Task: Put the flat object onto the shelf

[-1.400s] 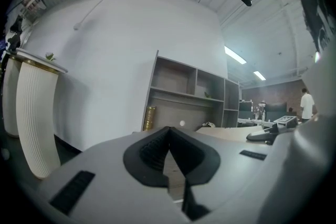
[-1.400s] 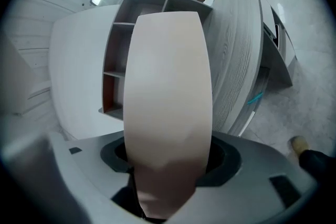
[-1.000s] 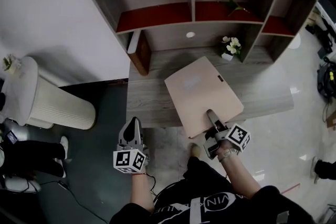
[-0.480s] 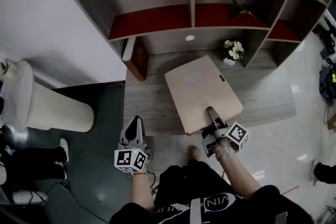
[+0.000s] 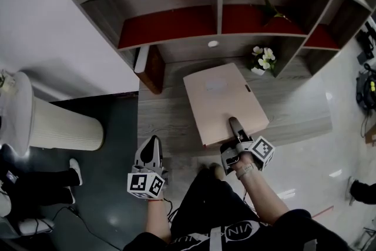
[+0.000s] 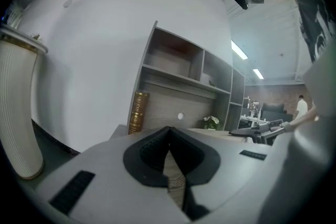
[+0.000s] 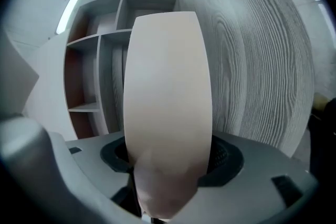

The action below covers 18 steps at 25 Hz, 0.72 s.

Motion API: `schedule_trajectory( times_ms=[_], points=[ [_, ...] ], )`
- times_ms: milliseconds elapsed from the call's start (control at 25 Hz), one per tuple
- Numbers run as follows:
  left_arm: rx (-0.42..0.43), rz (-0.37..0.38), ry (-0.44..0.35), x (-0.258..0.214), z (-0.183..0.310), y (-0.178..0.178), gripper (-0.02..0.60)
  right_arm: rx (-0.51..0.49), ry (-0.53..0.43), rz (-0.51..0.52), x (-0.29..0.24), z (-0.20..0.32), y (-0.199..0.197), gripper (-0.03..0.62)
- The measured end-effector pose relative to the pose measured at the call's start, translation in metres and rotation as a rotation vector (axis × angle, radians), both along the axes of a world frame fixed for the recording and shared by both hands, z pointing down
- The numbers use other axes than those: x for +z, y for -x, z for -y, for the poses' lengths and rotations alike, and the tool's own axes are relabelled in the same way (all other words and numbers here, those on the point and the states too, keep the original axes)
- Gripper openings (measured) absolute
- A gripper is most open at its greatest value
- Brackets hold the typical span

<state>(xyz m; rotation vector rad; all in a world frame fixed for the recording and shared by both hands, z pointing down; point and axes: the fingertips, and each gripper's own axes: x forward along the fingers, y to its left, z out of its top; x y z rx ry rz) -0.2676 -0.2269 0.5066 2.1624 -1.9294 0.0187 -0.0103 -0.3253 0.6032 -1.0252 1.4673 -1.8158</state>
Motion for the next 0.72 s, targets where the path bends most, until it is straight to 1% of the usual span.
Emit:
schedule_trajectory(
  times_ms=[200, 320, 520, 640, 720],
  points=[
    [0.020, 0.005, 0.002, -0.004, 0.004, 0.006, -0.012, 0.028, 0.005, -0.003, -0.001, 0.022, 0.012, 0.299],
    [0.011, -0.007, 0.006, -0.004, 0.006, 0.013, -0.012, 0.048, -0.001, -0.003, -0.002, 0.036, 0.018, 0.299],
    [0.018, -0.029, 0.014, 0.001, 0.012, 0.018, -0.012, 0.068, 0.055, -0.054, 0.003, 0.047, 0.018, 0.309],
    [0.031, -0.048, 0.006, 0.000, 0.019, 0.016, -0.012, 0.030, 0.104, -0.111, 0.007, 0.049, 0.016, 0.327],
    [0.050, -0.056, -0.002, 0.000, 0.023, 0.013, -0.012, -0.047, 0.127, -0.140, 0.008, 0.047, 0.021, 0.355]
  ],
)
